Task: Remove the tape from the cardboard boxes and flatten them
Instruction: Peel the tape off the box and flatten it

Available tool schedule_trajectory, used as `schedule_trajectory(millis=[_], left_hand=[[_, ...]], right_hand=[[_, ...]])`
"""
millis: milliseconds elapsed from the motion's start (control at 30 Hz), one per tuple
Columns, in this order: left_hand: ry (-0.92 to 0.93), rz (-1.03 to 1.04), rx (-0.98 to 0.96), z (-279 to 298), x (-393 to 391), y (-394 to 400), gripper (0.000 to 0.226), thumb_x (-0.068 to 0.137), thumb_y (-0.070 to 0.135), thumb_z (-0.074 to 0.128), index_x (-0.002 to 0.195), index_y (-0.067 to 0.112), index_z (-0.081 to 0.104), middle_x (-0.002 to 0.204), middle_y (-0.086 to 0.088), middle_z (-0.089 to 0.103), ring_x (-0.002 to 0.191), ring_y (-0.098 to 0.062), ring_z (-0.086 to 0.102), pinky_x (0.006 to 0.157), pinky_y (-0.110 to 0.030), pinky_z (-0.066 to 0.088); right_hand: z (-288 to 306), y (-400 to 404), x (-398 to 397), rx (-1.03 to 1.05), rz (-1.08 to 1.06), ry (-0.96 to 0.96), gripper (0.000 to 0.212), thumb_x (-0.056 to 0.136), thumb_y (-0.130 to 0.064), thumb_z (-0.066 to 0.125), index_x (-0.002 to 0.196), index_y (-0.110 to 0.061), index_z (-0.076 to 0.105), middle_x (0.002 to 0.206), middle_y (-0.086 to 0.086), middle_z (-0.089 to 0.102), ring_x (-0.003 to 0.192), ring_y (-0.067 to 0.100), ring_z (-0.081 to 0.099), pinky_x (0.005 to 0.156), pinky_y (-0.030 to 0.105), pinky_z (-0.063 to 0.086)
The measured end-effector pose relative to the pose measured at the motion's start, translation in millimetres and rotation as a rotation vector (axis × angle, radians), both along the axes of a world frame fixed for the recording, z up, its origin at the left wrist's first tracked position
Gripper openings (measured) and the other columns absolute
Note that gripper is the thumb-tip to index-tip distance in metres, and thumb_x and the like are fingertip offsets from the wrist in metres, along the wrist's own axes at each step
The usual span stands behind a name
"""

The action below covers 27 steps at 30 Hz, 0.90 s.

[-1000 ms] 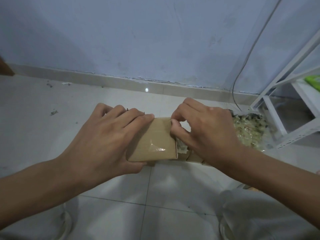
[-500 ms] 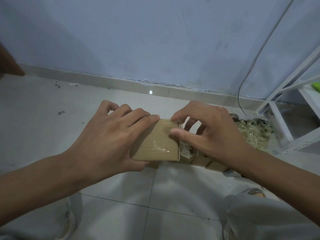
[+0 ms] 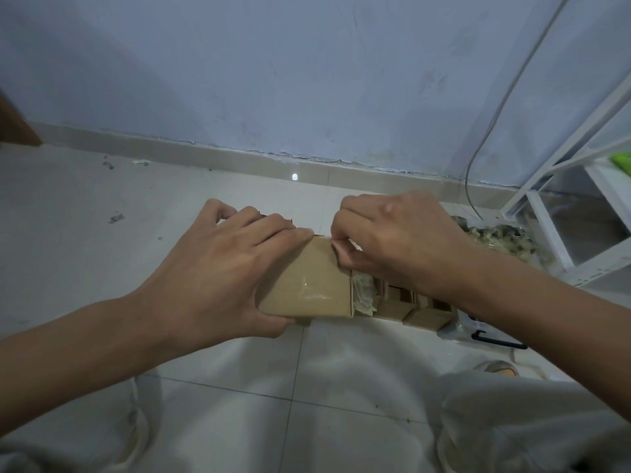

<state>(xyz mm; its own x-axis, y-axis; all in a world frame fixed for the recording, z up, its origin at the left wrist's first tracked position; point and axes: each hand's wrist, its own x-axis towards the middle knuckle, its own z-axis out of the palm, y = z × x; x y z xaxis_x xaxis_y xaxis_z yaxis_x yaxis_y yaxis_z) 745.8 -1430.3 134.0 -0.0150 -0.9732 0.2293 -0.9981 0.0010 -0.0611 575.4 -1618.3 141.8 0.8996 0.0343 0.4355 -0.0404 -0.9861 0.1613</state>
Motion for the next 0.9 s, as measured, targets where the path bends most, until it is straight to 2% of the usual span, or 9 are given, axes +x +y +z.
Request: schedule_trajectory(millis=[133,233,367,433,533,600,733,833,900], left_hand=[[0.030,0.005,-0.010,2,0,1,0.090,0.067,0.073,0.067,0.142,0.026,0.053,0.125,0.009,0.061,0.098,-0.019,0.055,0.084,-0.045,0.042],[0.031,0.011,0.000,3,-1,2,0.092,0.065,0.073,0.069,0.142,0.026,0.051,0.127,0.009,0.059,0.101,-0.019,0.055,0.084,-0.047,0.043],[0.003,0.006,0.006,1,1,5,0.092,0.066,0.072,0.068,0.143,0.026,0.050,0.129,0.008,0.059,0.104,-0.020,0.054,0.084,-0.045,0.044],[-0.006,-0.003,-0.013,1,2,5,0.091,0.067,0.071,0.068,0.144,0.024,0.051,0.130,0.007,0.059,0.104,-0.021,0.054,0.083,-0.044,0.042],[0.019,-0.013,-0.031,3,1,6,0.090,0.069,0.070,0.068,0.143,0.024,0.051,0.130,0.007,0.058,0.104,-0.021,0.053,0.083,-0.042,0.040],[0.045,-0.012,-0.028,3,2,6,0.091,0.068,0.070,0.072,0.143,0.023,0.051,0.130,0.007,0.059,0.103,-0.022,0.054,0.081,-0.041,0.041],[0.043,-0.017,-0.026,1,5,4,0.095,0.067,0.072,0.075,0.144,0.022,0.051,0.132,0.005,0.059,0.104,-0.024,0.055,0.079,-0.041,0.041],[0.015,-0.026,-0.026,-1,6,3,0.101,0.066,0.078,0.075,0.145,0.022,0.050,0.133,0.004,0.058,0.107,-0.024,0.054,0.081,-0.042,0.044],[0.000,-0.034,-0.005,-2,5,3,0.101,0.069,0.085,0.067,0.146,0.022,0.050,0.135,0.004,0.057,0.111,-0.022,0.053,0.083,-0.042,0.046]], right_hand=[[-1,3,3,0.308,-0.071,-0.041,0.007,0.086,-0.021,0.063,0.081,-0.017,0.063,0.078,-0.006,0.063,0.060,0.018,0.060,0.051,0.040,0.051],[-2,6,3,0.617,-0.150,-0.093,0.007,0.083,-0.018,0.070,0.077,-0.019,0.066,0.073,-0.013,0.065,0.068,0.010,0.065,0.062,0.030,0.055],[-2,10,1,0.886,-0.199,-0.053,0.011,0.088,-0.012,0.071,0.078,-0.017,0.071,0.075,-0.009,0.071,0.077,0.009,0.069,0.063,0.014,0.047],[-1,11,-1,1.011,-0.178,-0.043,0.012,0.094,-0.010,0.068,0.084,-0.015,0.074,0.082,-0.008,0.073,0.084,0.011,0.068,0.068,0.016,0.050],[-3,12,-4,1.036,-0.144,-0.009,0.014,0.099,-0.018,0.064,0.092,-0.017,0.075,0.093,-0.008,0.069,0.091,0.015,0.066,0.078,0.037,0.058],[-5,13,-6,1.065,-0.156,-0.003,0.015,0.102,-0.029,0.065,0.094,-0.021,0.075,0.097,-0.010,0.069,0.094,0.014,0.068,0.082,0.041,0.059],[-5,17,-6,1.050,-0.193,-0.031,0.010,0.094,-0.034,0.077,0.090,-0.026,0.078,0.096,-0.011,0.075,0.091,0.010,0.073,0.086,0.032,0.056],[-10,21,-4,1.117,-0.218,-0.087,0.009,0.095,-0.027,0.078,0.086,-0.025,0.079,0.087,-0.012,0.077,0.079,0.005,0.074,0.072,0.028,0.056],[-16,23,-5,1.170,-0.256,-0.129,0.013,0.096,-0.024,0.076,0.083,-0.024,0.080,0.078,-0.013,0.076,0.065,0.001,0.069,0.061,0.018,0.047]])
